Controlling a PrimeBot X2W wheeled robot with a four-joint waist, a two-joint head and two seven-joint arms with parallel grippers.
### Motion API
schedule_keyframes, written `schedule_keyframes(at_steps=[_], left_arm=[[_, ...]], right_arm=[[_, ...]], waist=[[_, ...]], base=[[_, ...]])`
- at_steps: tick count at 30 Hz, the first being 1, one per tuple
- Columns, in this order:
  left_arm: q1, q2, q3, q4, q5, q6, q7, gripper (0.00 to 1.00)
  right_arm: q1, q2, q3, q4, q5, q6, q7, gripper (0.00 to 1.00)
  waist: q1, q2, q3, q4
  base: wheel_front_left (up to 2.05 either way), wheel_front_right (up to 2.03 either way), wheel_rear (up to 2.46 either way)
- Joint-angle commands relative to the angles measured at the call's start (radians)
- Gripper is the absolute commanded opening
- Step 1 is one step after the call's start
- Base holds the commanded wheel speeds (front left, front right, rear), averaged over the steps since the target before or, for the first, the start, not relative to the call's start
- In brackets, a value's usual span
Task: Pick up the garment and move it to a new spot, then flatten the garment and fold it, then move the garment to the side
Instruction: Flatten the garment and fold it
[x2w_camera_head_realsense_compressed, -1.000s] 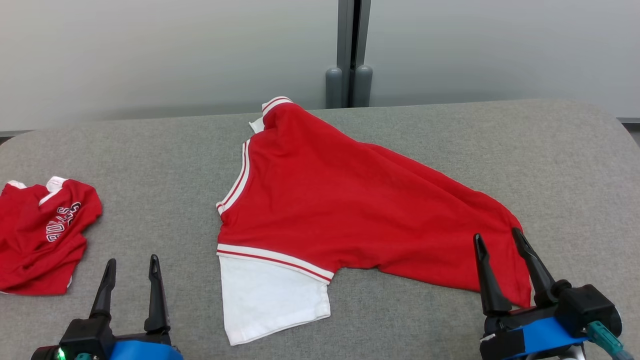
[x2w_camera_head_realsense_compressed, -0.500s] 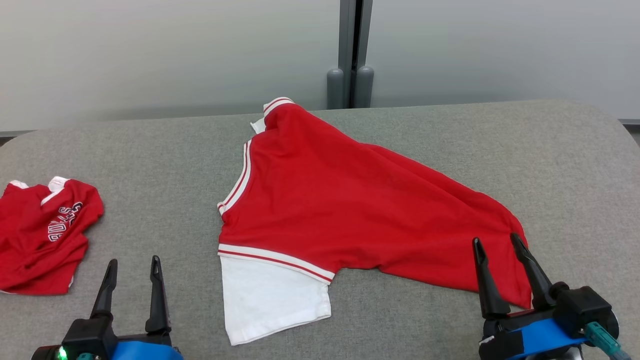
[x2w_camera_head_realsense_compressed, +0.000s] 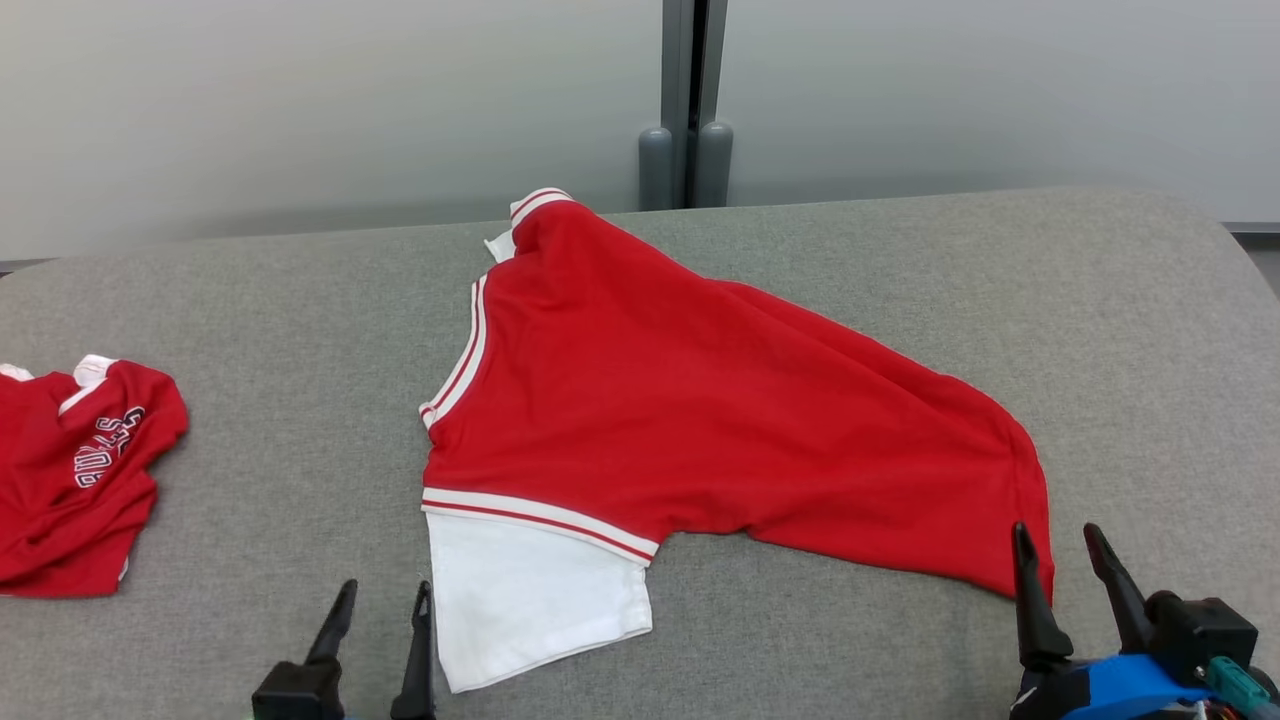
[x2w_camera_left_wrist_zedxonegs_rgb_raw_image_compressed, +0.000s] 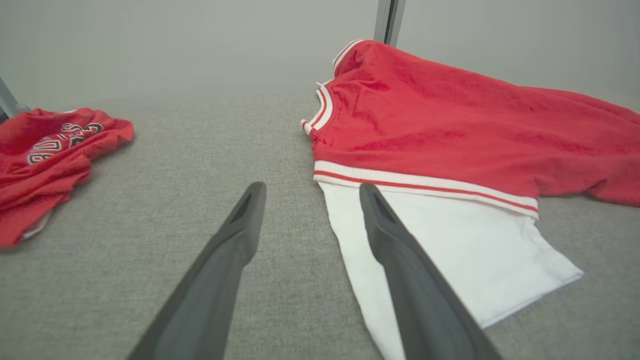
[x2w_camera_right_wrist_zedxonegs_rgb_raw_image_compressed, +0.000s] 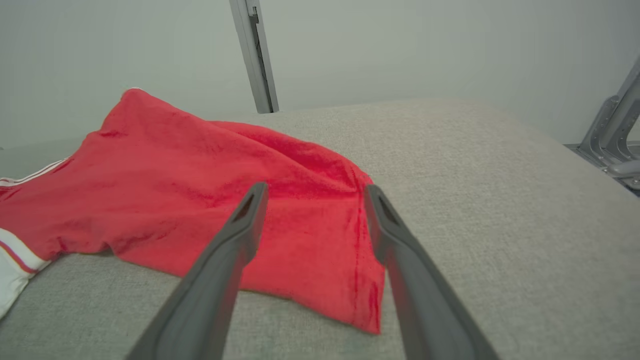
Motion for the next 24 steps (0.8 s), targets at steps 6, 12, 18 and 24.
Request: schedule_keyframes(at_steps=[6,12,18,24], left_arm=[[-0.032,0.004,-0.076,0.124,-0.06,-0.009,-0.003,1.0],[-0.056,0.017,-0.142,0.215,-0.127,-0.006,-0.003,1.0],[-0.076,0.024,-0.203,0.266,-0.182,-0.006,0.0,1.0],[-0.11,0.024,-0.26,0.291,-0.228,-0.006,0.0,1.0]], right_arm=[[-0.024,-0.002,-0.031,0.093,-0.008,0.0,-0.004,1.0],[-0.035,-0.002,-0.031,0.158,0.002,0.0,-0.004,1.0],[-0.046,-0.002,-0.026,0.204,0.016,0.0,-0.004,1.0],[-0.066,-0.002,-0.005,0.258,0.062,0.0,-0.004,1.0]], waist=[[-0.0001,0.0,0.01,-0.007],[-0.0001,0.0,0.017,-0.015],[-0.0001,0.0,0.023,-0.021],[-0.0001,0.0,0.024,-0.023]], base=[[0.0,0.0,0.0],[0.0,0.0,0.0],[0.0,0.0,0.0],[0.0,0.0,0.0]])
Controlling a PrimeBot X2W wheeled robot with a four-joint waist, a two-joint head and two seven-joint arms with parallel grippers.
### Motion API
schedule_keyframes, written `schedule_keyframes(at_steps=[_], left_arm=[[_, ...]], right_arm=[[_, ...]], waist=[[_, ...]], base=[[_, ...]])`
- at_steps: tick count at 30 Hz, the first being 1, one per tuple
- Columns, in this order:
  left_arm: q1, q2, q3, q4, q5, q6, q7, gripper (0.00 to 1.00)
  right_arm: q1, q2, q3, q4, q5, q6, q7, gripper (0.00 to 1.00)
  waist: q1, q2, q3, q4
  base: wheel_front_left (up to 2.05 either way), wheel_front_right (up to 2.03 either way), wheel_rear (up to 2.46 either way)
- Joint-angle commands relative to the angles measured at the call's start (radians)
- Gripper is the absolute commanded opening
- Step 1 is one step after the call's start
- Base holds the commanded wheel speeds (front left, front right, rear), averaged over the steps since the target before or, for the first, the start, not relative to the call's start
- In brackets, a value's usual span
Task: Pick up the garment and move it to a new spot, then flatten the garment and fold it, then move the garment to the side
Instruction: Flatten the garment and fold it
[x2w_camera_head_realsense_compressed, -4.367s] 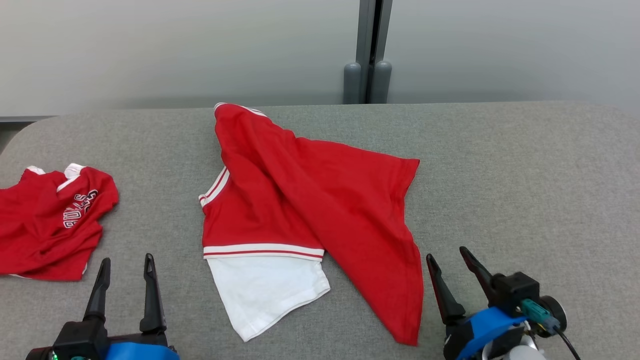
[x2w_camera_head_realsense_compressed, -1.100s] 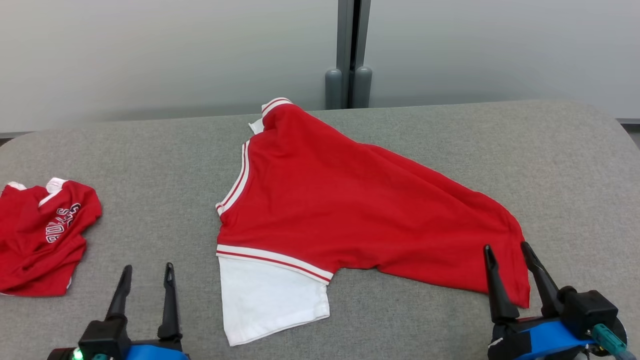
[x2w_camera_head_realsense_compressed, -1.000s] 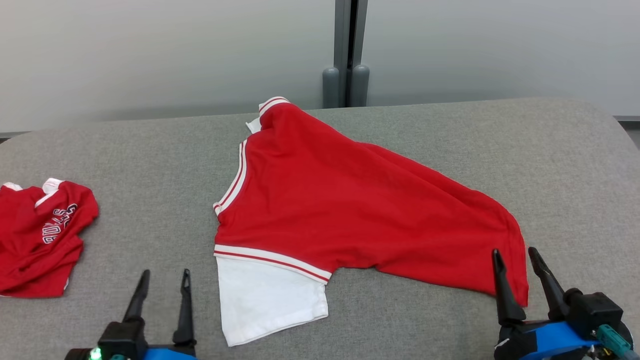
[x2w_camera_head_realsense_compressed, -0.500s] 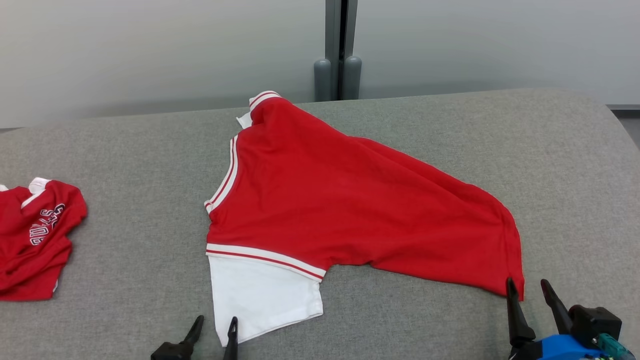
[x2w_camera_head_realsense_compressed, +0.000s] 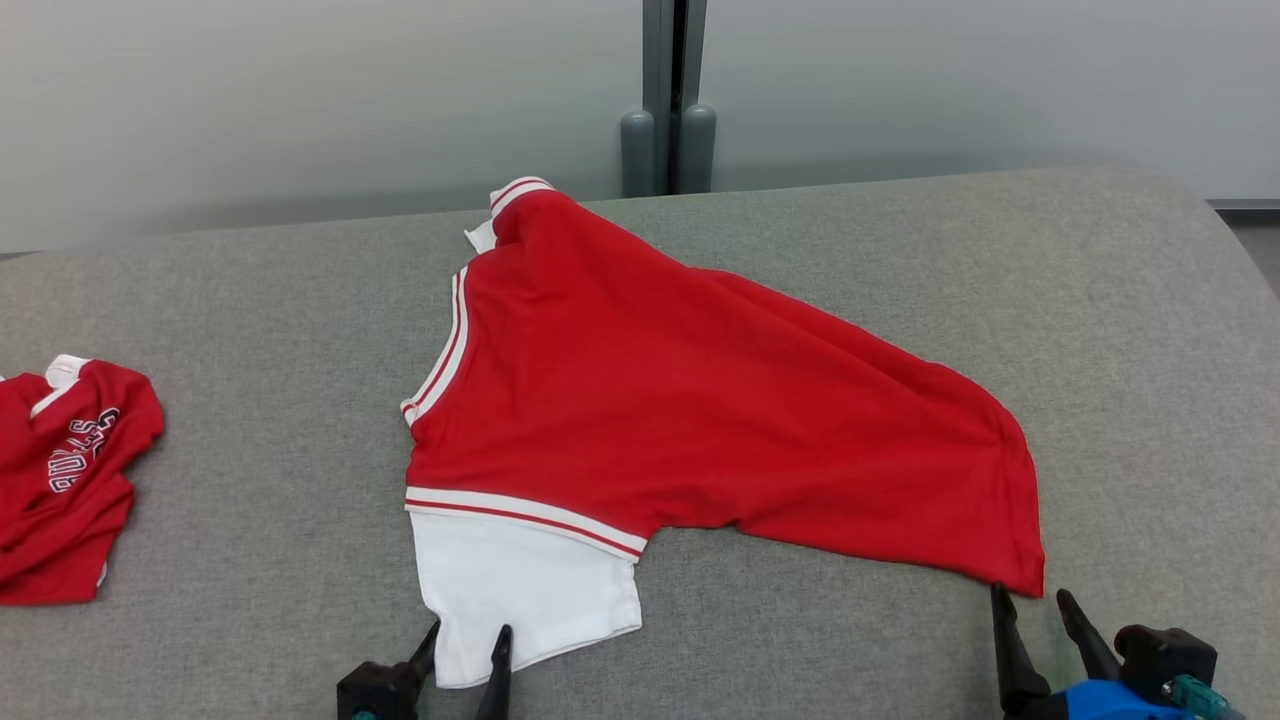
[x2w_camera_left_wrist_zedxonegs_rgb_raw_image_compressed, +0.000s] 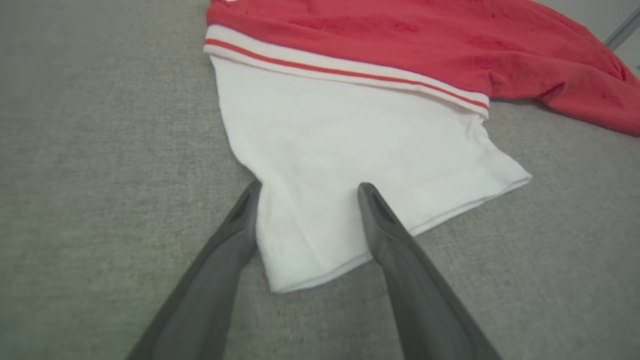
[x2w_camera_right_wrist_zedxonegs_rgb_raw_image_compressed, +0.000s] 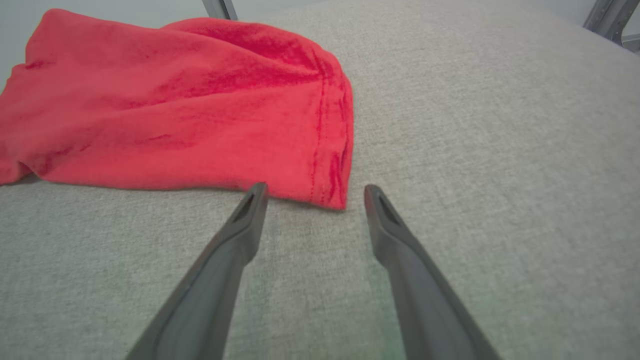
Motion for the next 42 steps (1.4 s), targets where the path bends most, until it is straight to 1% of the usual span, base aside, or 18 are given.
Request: schedule_keyframes(at_steps=[1,10,16,27,28,29,30,31,42], left_arm=[[-0.015,0.002,-0.009,0.009,-0.009,-0.001,0.003,1.0],[-0.046,0.009,-0.027,0.015,-0.039,-0.001,0.003,1.0],[-0.058,0.019,-0.026,0.012,-0.047,-0.001,0.003,1.0],[-0.067,0.017,-0.02,-0.001,-0.073,0.0,0.003,1.0],[-0.066,0.016,-0.024,0.003,-0.08,0.0,0.003,0.98],[-0.071,0.014,-0.032,0.007,-0.09,-0.001,0.003,0.22],[-0.071,0.014,-0.032,0.007,-0.09,-0.001,0.003,0.22],[-0.074,0.013,-0.035,0.004,-0.094,-0.001,0.003,0.0],[-0.069,0.013,-0.001,-0.071,-0.119,-0.001,0.002,0.0]], right_arm=[[-0.022,-0.002,0.006,0.012,0.016,0.0,-0.004,1.0],[-0.079,-0.002,0.007,0.111,0.059,0.0,-0.004,1.0],[-0.139,-0.001,0.039,0.187,0.09,0.0,-0.001,1.0],[-0.218,-0.001,0.115,0.231,0.196,0.0,-0.001,1.0],[-0.222,-0.001,0.114,0.234,0.203,0.0,-0.001,1.0],[-0.228,-0.001,0.105,0.224,0.21,0.0,-0.001,0.31],[-0.228,-0.001,0.105,0.224,0.21,0.0,-0.001,0.31],[-0.228,-0.001,0.101,0.214,0.215,0.0,-0.001,0.0],[-0.182,-0.003,0.072,0.087,0.206,0.0,-0.002,0.0]], waist=[[0.0,0.0,0.0,0.001],[0.0,0.0,0.013,-0.002],[0.0,0.0,0.031,-0.002],[0.0,0.0,0.043,-0.001],[0.0,0.0,0.043,-0.002],[0.0,0.0,0.044,-0.002],[0.0,0.0,0.044,-0.002],[0.0,0.0,0.045,-0.002],[0.0,0.0,0.048,-0.004]], base=[[0.0,0.0,0.0],[0.0,0.0,0.0],[0.0,0.0,0.0],[0.0,0.0,0.0],[0.0,0.0,0.0],[0.0,0.0,0.0],[0.0,0.0,0.0],[0.0,0.0,0.0],[0.0,0.0,0.0]])
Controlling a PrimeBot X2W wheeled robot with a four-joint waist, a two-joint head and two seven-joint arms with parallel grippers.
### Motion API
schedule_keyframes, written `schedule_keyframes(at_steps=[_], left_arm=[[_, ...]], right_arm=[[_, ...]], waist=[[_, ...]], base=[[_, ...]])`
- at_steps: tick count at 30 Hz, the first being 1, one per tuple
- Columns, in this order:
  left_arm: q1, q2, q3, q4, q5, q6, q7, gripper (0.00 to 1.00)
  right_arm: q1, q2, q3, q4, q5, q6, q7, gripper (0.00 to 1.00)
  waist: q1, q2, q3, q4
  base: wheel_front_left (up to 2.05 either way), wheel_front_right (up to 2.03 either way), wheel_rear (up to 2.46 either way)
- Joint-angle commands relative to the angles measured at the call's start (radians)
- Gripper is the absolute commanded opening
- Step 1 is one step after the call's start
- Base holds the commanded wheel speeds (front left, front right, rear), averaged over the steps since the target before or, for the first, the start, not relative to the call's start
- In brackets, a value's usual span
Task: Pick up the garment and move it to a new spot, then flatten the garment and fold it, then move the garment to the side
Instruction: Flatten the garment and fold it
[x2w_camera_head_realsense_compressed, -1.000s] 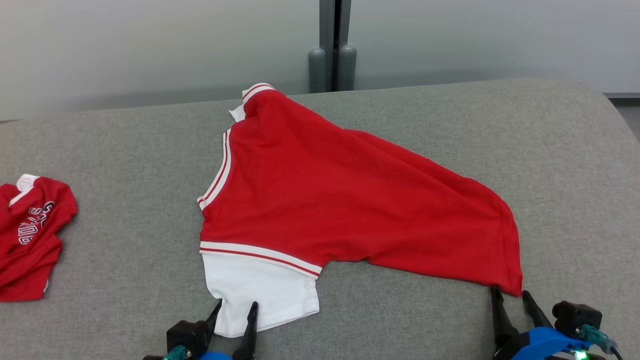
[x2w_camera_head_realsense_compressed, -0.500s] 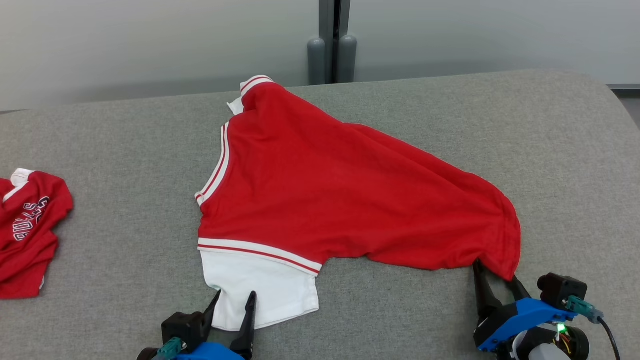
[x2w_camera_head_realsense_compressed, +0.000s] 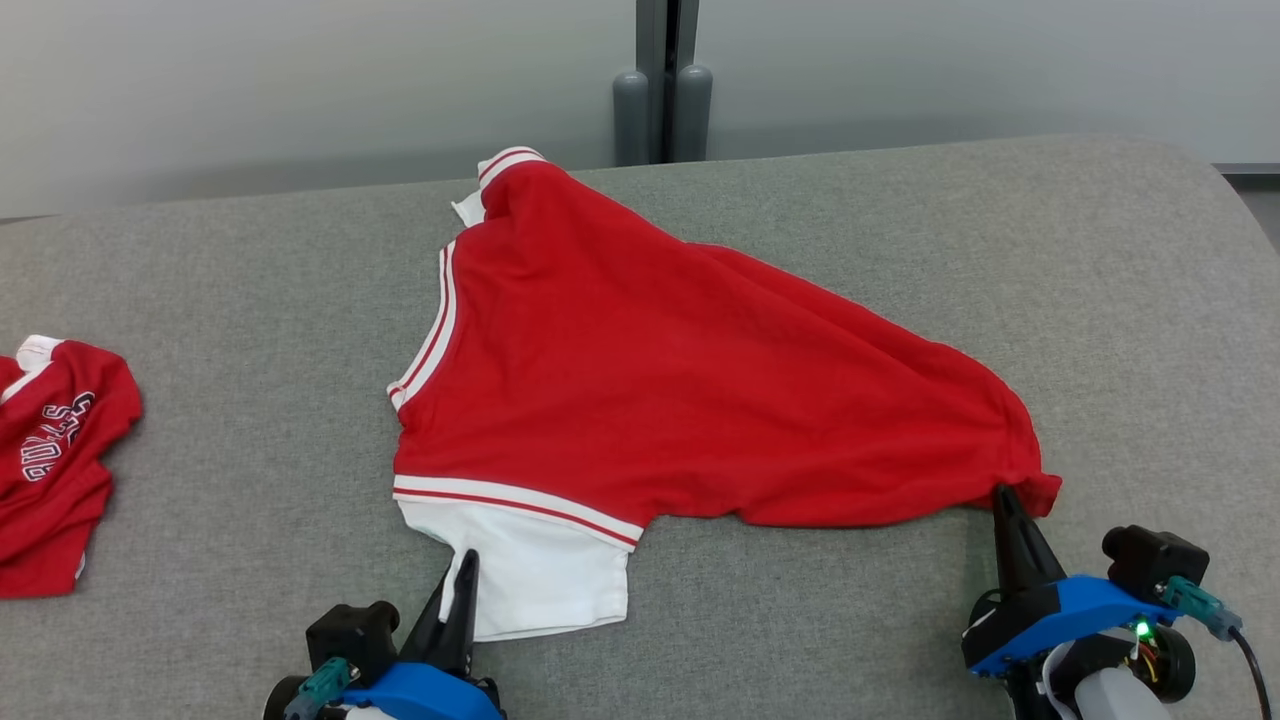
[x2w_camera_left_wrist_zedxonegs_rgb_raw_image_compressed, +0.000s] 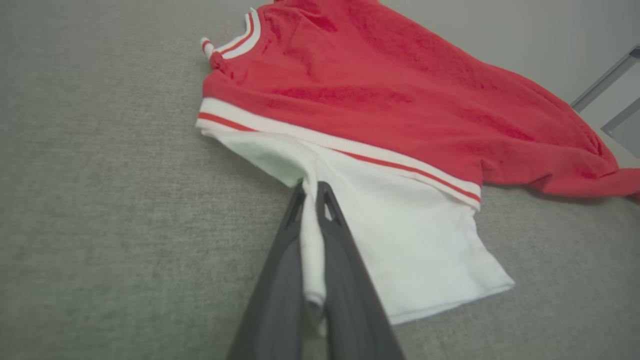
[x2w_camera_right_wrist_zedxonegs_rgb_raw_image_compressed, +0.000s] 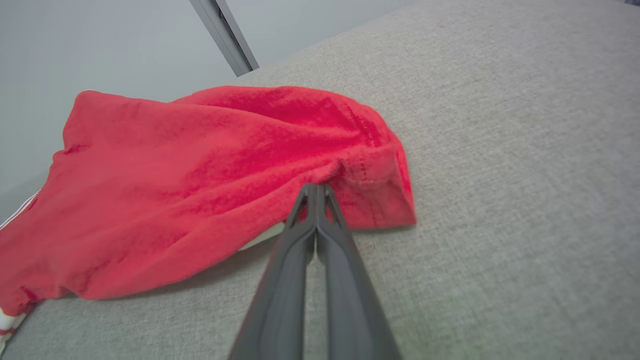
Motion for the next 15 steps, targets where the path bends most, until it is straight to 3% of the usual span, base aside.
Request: schedule_keyframes(at_steps=[1,9,10,11,12,15], left_arm=[[0.003,0.0,0.006,-0.005,-0.002,0.0,0.0,0.0],[0.023,-0.001,0.017,-0.016,0.006,0.0,0.0,0.0],[0.028,-0.002,0.023,-0.014,0.006,0.0,0.0,0.25],[0.036,-0.003,0.031,-0.012,0.012,0.0,0.0,0.79],[0.041,-0.004,0.045,-0.019,0.02,0.001,0.0,1.0],[0.064,-0.005,0.089,-0.061,0.042,0.009,0.0,1.0]], right_arm=[[0.015,-0.003,-0.001,-0.006,-0.007,0.0,0.0,0.0],[0.045,-0.003,0.0,-0.011,-0.014,0.0,0.0,0.0],[0.051,-0.003,0.0,-0.012,-0.012,0.0,0.0,0.0],[0.059,-0.003,-0.002,-0.017,-0.011,0.0,0.0,0.28],[0.069,-0.004,-0.005,-0.022,-0.011,0.0,0.0,1.0],[0.108,-0.015,-0.014,-0.07,-0.037,0.0,0.0,1.0]], waist=[[-0.0001,-0.0001,-0.001,0.0],[-0.0001,-0.0001,-0.011,-0.003],[-0.0001,-0.0001,-0.013,-0.001],[-0.0001,-0.0001,-0.018,0.001],[-0.0001,-0.0001,-0.022,0.003],[-0.0001,-0.0001,-0.032,0.006]], base=[[0.0,0.0,0.0],[0.0,0.0,0.0],[0.0,0.0,0.0],[0.0,0.0,0.0],[0.0,0.0,0.0],[0.0,0.0,0.0]])
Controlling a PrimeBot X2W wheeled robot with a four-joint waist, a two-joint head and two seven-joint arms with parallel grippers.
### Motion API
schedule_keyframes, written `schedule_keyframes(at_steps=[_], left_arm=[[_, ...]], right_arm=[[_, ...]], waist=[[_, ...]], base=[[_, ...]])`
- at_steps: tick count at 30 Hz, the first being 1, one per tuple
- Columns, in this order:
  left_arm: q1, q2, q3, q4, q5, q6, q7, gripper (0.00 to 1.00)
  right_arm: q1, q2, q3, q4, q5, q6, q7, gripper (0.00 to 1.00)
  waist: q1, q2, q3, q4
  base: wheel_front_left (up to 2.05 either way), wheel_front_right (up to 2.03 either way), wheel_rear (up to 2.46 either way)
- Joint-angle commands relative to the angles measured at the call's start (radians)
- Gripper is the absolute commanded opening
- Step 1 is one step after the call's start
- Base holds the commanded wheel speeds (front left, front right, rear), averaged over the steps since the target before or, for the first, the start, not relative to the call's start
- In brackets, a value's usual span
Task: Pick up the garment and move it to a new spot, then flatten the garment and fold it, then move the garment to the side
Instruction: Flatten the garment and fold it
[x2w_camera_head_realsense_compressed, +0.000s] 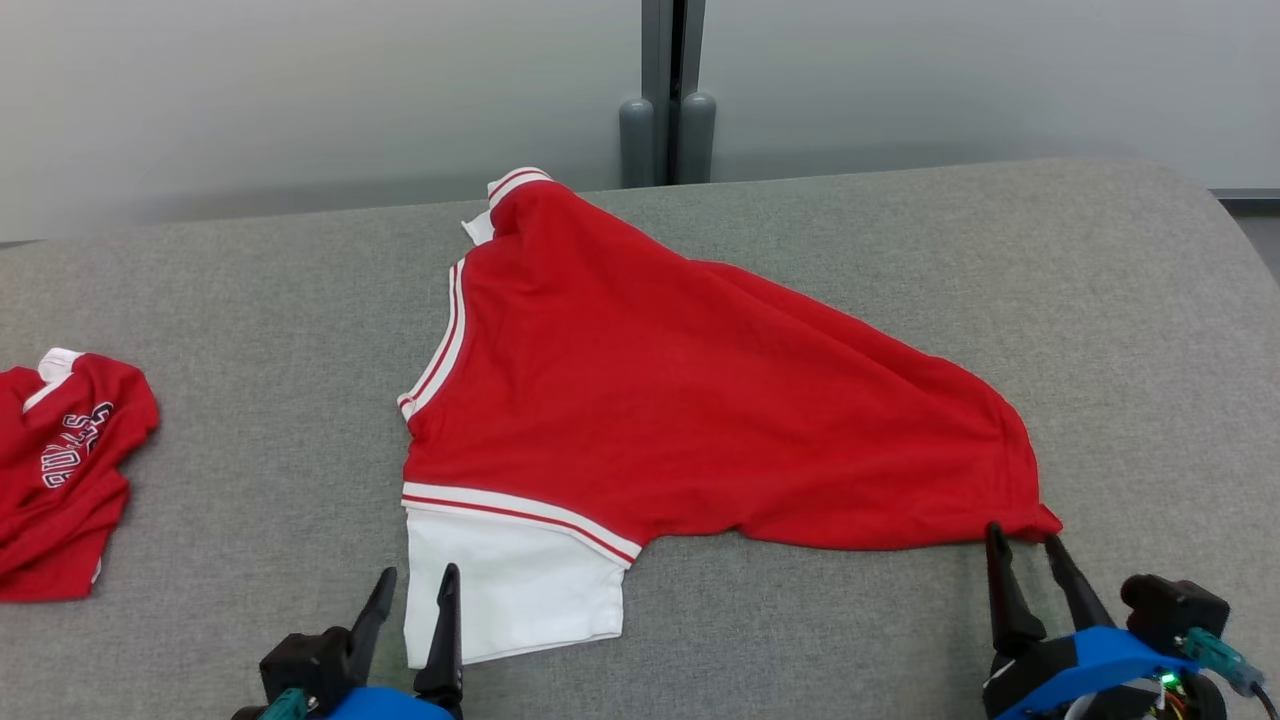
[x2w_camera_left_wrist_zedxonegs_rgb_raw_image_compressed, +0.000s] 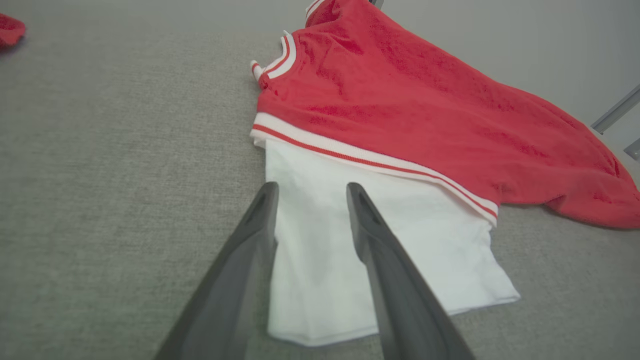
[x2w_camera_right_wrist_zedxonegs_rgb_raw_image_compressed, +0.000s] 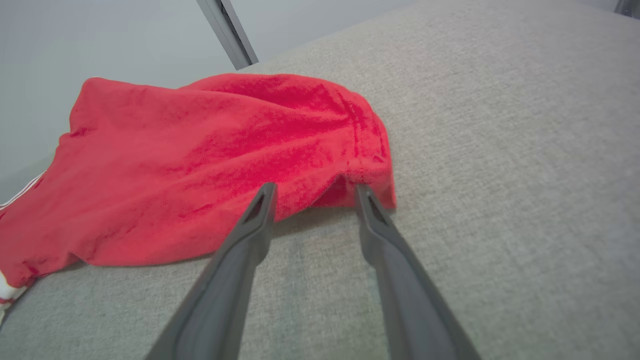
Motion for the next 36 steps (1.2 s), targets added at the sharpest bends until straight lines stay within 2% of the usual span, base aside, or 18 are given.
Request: schedule_keyframes(at_steps=[1,10,18,26,36], left_arm=[[0.006,0.0,0.017,-0.022,0.013,0.006,0.0,1.0],[0.079,-0.005,0.183,-0.251,0.125,0.02,0.0,1.0],[0.109,-0.013,0.253,-0.369,0.236,0.041,0.0,1.0],[0.158,-0.019,0.298,-0.382,0.27,0.043,0.0,1.0],[0.167,-0.028,0.297,-0.356,0.278,0.037,0.0,1.0]], right_arm=[[0.019,-0.014,-0.012,-0.02,-0.012,0.0,-0.001,1.0],[0.073,-0.019,-0.088,-0.263,-0.115,0.0,-0.001,1.0],[0.106,-0.004,-0.024,-0.429,-0.19,0.0,-0.001,1.0],[0.183,0.002,0.029,-0.492,-0.249,0.0,0.0,1.0],[0.217,0.004,0.045,-0.469,-0.259,0.0,-0.001,1.0]], waist=[[0.0001,-0.0001,-0.002,0.001],[0.0001,-0.0001,-0.022,0.008],[0.0001,-0.0001,-0.048,0.025],[0.0001,-0.0001,-0.075,0.036],[0.0001,-0.0001,-0.078,0.041]], base=[[0.0,0.0,0.0],[0.0,0.0,0.0],[0.0,0.0,0.0],[0.0,0.0,0.0],[0.0,0.0,0.0]])
